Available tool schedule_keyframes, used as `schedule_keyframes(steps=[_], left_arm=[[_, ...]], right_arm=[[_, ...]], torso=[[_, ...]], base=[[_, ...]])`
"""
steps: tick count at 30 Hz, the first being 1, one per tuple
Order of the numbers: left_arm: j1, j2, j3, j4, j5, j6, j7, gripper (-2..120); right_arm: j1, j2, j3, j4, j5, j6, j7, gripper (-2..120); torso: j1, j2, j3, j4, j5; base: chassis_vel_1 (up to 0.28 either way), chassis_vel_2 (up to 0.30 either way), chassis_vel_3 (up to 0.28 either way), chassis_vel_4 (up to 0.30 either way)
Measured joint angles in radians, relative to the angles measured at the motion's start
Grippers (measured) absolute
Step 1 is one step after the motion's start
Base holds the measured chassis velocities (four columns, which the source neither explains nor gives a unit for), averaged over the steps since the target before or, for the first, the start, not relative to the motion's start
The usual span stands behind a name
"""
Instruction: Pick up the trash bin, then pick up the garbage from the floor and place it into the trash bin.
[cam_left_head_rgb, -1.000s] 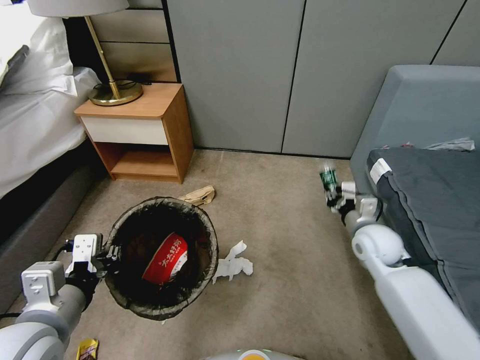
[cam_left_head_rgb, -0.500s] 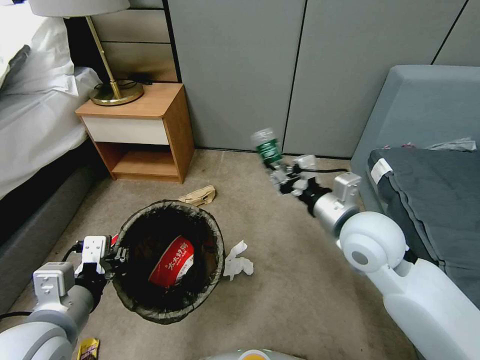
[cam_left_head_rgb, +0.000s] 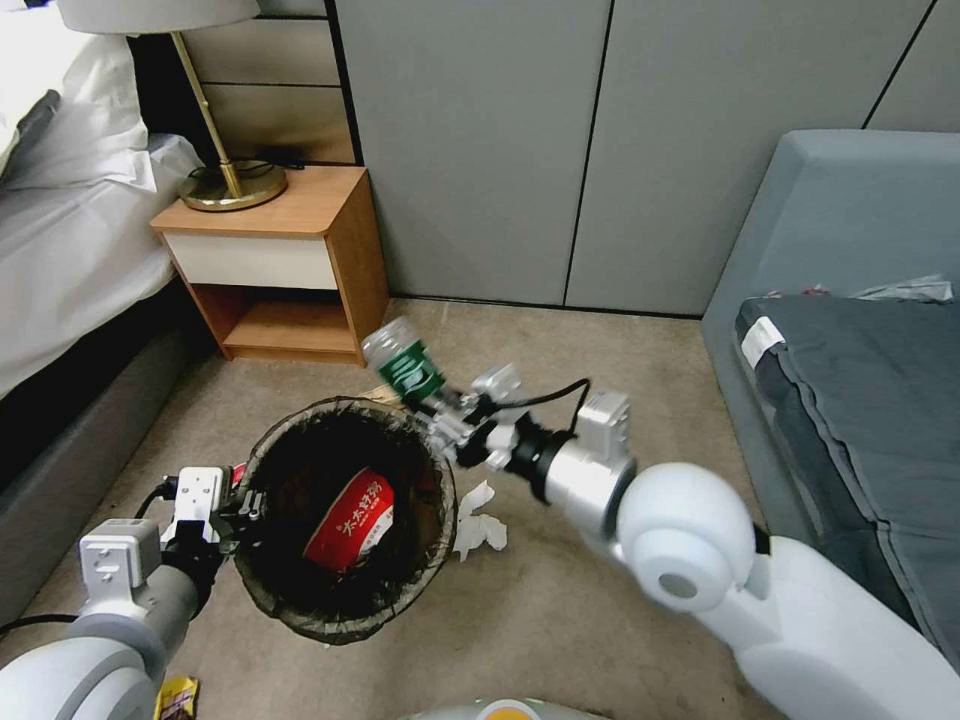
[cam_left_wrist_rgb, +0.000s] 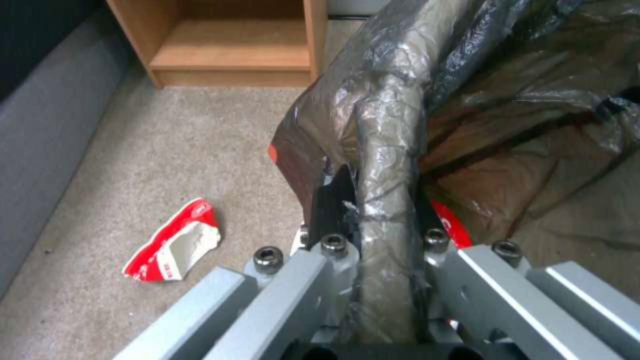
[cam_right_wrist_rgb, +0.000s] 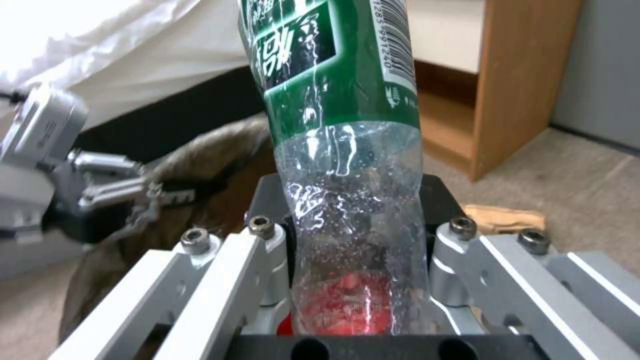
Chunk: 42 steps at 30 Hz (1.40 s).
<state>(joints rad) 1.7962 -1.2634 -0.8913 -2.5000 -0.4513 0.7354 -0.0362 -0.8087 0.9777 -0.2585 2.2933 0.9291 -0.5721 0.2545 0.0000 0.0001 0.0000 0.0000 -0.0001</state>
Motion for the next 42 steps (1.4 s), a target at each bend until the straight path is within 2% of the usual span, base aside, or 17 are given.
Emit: schedule_keyframes(steps=[14,16,19,20,22,24,28,32,36,42], left_arm=[[-0.009,-0.004,0.008,0.000,0.000,0.000,0.003,1],[-0.010,-0.006,0.009,0.000,0.000,0.000,0.004,1],[-0.011,-0.007,0.009,0.000,0.000,0.000,0.004,1],[-0.012,-0.009,0.009,0.000,0.000,0.000,0.005,1],[-0.012,-0.009,0.009,0.000,0.000,0.000,0.005,1],[-0.014,-0.011,0.009,0.000,0.000,0.000,0.005,1],[-0.014,-0.010,0.009,0.000,0.000,0.000,0.005,1],[-0.015,-0.012,0.008,0.000,-0.001,0.000,0.005,1],[-0.019,-0.012,0.008,0.000,-0.001,0.000,0.006,1],[-0.020,-0.013,0.006,0.000,-0.001,0.000,0.006,1]], right_arm=[[0.049,0.028,-0.125,-0.018,-0.018,-0.009,0.028,24],[0.070,0.038,-0.137,-0.017,-0.009,-0.029,0.032,36],[0.080,0.042,-0.142,-0.014,-0.008,-0.033,0.035,41],[0.087,0.046,-0.145,-0.010,-0.005,-0.036,0.038,48],[0.089,0.047,-0.146,-0.009,-0.004,-0.037,0.039,51],[0.099,0.054,-0.147,0.000,0.001,-0.039,0.045,64],[0.105,0.056,-0.147,0.006,0.005,-0.040,0.049,72],[0.126,0.052,-0.089,0.036,0.039,-0.043,0.056,92],[0.143,0.034,-0.037,0.060,0.075,-0.047,0.058,99],[0.157,0.000,0.056,0.091,0.115,-0.049,0.058,100]], torso=[[0.000,0.000,0.000,0.0001,0.0001],[0.000,0.000,0.000,0.0000,0.0000],[0.000,0.000,0.000,0.0000,0.0001],[0.000,0.000,0.000,0.0000,0.0000],[0.000,0.000,0.000,0.0000,0.0000],[0.000,0.000,0.000,0.0000,0.0001],[0.000,0.000,0.000,0.0000,0.0001],[0.000,0.000,0.000,0.0000,0.0002],[0.000,0.000,0.000,0.0001,0.0003],[0.000,0.000,0.000,-0.0001,0.0002]], base=[[0.000,0.000,0.000,0.000],[0.000,0.000,0.000,0.000],[0.000,0.000,0.000,0.000],[0.000,0.000,0.000,0.000],[0.000,0.000,0.000,0.000],[0.000,0.000,0.000,0.000],[0.000,0.000,0.000,0.000],[0.000,0.000,0.000,0.000],[0.000,0.000,0.000,0.000],[0.000,0.000,0.000,0.000]])
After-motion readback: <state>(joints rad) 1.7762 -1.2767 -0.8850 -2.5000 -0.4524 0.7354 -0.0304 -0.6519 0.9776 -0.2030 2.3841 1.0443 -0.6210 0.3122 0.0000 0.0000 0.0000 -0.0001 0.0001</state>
